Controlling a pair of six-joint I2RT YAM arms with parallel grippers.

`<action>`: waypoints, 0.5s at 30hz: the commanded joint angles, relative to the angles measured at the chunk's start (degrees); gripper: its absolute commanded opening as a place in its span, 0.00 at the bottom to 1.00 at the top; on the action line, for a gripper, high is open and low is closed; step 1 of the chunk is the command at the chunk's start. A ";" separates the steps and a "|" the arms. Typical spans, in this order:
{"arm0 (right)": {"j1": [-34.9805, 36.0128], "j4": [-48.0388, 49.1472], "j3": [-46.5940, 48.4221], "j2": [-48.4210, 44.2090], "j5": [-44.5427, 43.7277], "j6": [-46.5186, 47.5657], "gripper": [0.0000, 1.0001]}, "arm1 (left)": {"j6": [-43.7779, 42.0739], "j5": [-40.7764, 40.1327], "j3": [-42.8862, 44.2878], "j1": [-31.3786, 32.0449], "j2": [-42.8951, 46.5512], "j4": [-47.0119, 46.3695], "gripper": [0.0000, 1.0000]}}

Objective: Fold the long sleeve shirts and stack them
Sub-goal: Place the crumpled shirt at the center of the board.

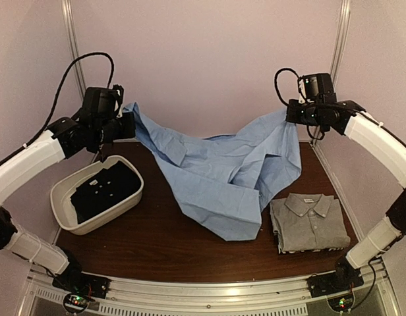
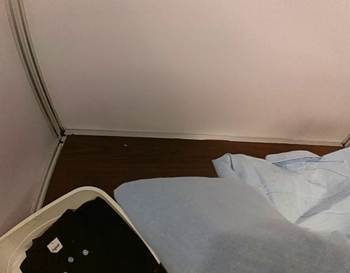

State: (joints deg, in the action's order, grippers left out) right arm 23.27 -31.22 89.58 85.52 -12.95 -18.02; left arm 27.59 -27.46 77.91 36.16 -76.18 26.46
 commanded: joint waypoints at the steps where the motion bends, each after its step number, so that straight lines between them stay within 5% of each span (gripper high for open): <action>1: -6.44 -0.04 6.93 8.13 2.28 2.13 0.00 | -1.68 8.52 3.80 -9.45 -6.31 -4.48 0.00; 4: -10.34 -0.60 12.32 15.97 4.84 2.20 0.03 | -1.40 17.57 6.63 -16.38 -14.48 -5.15 0.00; 7: -11.79 -5.00 20.09 23.96 8.21 2.20 0.25 | -1.92 24.62 13.63 -19.07 -25.58 -1.84 0.01; 11: -10.78 -5.37 20.47 25.04 12.08 2.06 0.57 | -1.51 27.46 22.84 -19.11 -36.57 3.21 0.45; 15: -7.21 -2.01 11.79 20.28 14.58 2.41 0.68 | 0.01 29.74 22.89 -18.67 -36.16 2.55 0.64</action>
State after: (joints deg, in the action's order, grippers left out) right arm 12.08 -35.11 105.80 112.71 -2.74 -16.08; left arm 26.74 -3.18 98.32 16.56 -115.00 27.88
